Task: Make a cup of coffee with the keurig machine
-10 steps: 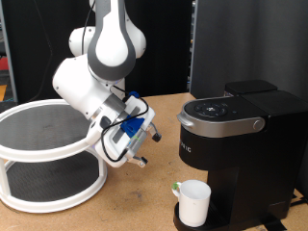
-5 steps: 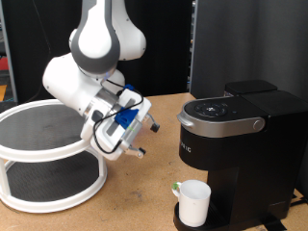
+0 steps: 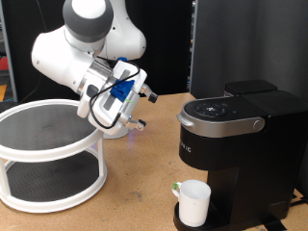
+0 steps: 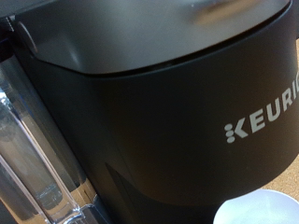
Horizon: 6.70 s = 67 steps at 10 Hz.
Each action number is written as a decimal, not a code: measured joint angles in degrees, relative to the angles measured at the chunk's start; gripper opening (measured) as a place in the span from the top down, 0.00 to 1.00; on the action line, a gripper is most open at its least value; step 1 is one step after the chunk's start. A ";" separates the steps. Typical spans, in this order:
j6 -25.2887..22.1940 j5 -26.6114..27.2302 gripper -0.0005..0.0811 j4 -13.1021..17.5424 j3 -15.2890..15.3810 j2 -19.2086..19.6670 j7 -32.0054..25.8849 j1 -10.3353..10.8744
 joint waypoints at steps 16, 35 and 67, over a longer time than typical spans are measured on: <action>-10.15 2.25 0.01 5.19 4.04 -12.05 10.05 0.61; -14.75 -47.46 0.01 27.42 22.54 -5.61 7.98 1.24; 8.28 -61.57 0.81 29.32 28.96 8.45 20.03 1.11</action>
